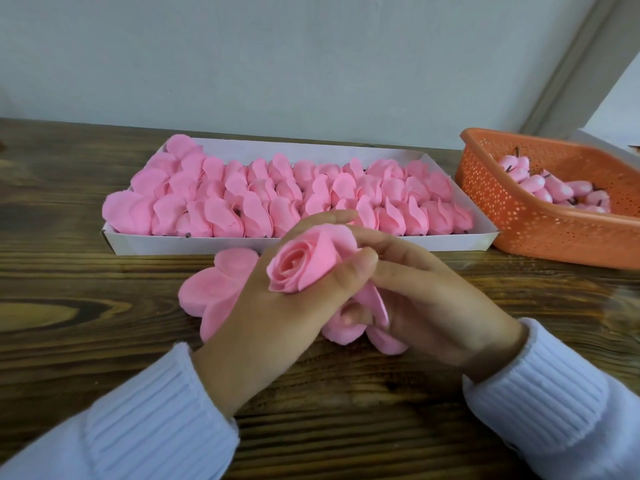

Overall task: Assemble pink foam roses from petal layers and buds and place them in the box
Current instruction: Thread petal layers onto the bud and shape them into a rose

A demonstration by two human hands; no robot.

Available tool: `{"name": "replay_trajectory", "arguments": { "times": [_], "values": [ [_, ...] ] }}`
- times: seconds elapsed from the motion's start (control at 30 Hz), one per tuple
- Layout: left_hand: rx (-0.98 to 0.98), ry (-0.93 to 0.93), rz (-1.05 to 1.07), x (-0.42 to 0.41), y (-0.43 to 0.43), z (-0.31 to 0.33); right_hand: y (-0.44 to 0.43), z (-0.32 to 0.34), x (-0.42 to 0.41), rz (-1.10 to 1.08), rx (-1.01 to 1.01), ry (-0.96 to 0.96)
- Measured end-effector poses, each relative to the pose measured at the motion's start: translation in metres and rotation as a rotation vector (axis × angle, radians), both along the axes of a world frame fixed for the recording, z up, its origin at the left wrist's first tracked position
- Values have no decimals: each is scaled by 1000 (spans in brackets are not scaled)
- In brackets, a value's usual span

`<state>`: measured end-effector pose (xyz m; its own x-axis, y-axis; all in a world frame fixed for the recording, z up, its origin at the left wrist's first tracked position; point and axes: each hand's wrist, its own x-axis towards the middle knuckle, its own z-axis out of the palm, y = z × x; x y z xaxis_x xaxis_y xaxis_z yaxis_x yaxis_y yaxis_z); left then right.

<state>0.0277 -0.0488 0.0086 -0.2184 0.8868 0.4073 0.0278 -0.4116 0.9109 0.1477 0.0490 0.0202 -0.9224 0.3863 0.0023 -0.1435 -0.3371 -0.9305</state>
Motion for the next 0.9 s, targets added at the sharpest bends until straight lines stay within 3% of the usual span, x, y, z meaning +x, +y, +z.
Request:
{"name": "replay_trajectory", "arguments": {
  "times": [0.23, 0.47, 0.57, 0.9],
  "values": [
    [58, -5, 99, 5, 2, 4, 7, -2, 1, -328, 282, -36],
    [-27, -37, 236, 8, 2, 6, -3, 2, 3, -586, 604, 142],
    [-20, -51, 143, 7, 2, 5, -5, 3, 4, -614, 689, 202],
    [-124, 208, 17, 5, 1, 2, -9, 6, 6, -696, 780, 289]
  ]
}}
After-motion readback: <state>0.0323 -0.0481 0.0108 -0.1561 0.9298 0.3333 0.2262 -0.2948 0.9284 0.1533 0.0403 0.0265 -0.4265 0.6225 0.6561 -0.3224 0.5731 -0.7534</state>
